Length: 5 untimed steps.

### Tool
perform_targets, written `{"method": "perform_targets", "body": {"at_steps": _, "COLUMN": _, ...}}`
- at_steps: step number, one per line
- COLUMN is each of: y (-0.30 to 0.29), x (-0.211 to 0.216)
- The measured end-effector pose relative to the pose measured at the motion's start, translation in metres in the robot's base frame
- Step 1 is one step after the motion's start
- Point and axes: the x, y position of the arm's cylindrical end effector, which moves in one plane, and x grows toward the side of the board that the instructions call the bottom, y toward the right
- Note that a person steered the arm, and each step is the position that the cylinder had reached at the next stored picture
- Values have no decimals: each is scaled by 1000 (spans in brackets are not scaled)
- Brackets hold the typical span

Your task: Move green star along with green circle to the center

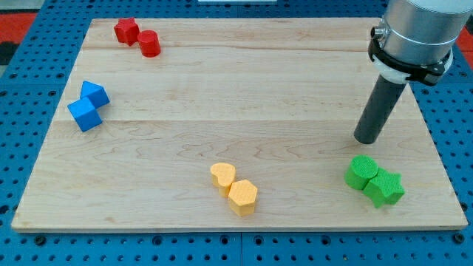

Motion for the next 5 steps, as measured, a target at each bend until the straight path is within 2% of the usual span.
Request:
{"method": "perform_targets", "body": {"at_steps": 1, "y": -1, "x": -27}}
{"method": "perform_targets", "body": {"at_steps": 5, "y": 0, "x": -26}}
